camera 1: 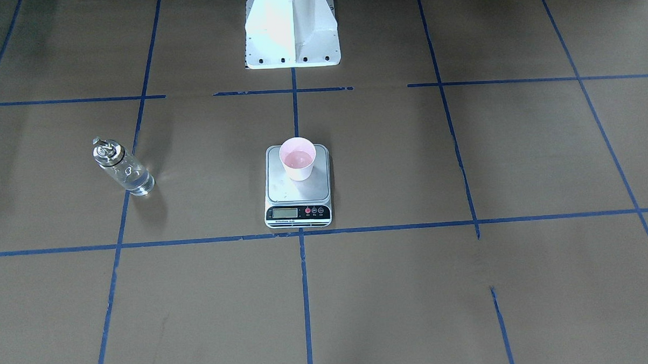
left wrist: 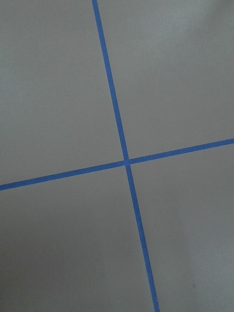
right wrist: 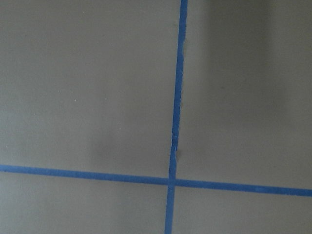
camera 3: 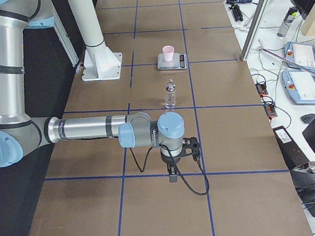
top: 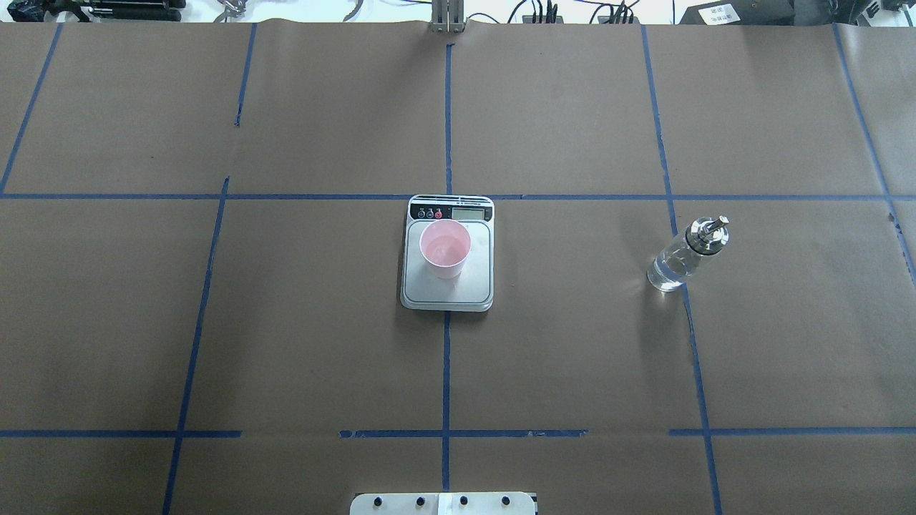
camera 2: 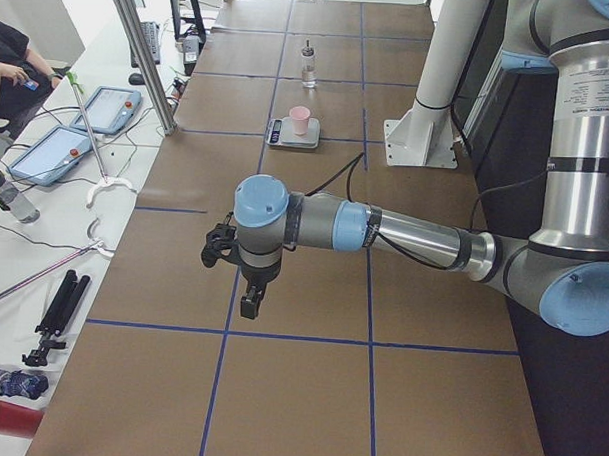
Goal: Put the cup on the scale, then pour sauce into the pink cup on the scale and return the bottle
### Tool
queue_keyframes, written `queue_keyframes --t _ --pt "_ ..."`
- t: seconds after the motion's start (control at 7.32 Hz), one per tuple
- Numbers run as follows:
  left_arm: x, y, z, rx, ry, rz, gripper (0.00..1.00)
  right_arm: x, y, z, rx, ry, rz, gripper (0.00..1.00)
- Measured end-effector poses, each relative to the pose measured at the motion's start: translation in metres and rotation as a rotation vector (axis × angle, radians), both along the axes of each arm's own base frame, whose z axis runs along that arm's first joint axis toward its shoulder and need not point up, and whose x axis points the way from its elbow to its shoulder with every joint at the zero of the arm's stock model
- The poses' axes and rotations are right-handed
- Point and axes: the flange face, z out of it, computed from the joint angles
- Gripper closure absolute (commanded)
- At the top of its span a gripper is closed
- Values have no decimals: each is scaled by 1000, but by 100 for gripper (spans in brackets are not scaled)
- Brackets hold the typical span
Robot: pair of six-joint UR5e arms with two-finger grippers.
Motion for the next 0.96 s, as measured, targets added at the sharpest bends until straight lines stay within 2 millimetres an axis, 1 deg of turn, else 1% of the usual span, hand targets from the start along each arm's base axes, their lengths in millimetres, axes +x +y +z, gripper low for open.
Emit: queue_keyframes --t 0.14,0.27,0.96 --pt "0 0 1 -3 0 0 0 0 8 4 7 -2 -1 0" --pt "0 0 2 -7 0 0 0 -1 11 5 12 -6 -2 0" --pt "1 1 6 -20 0 1 0 -2 8 0 29 -19 -2 0"
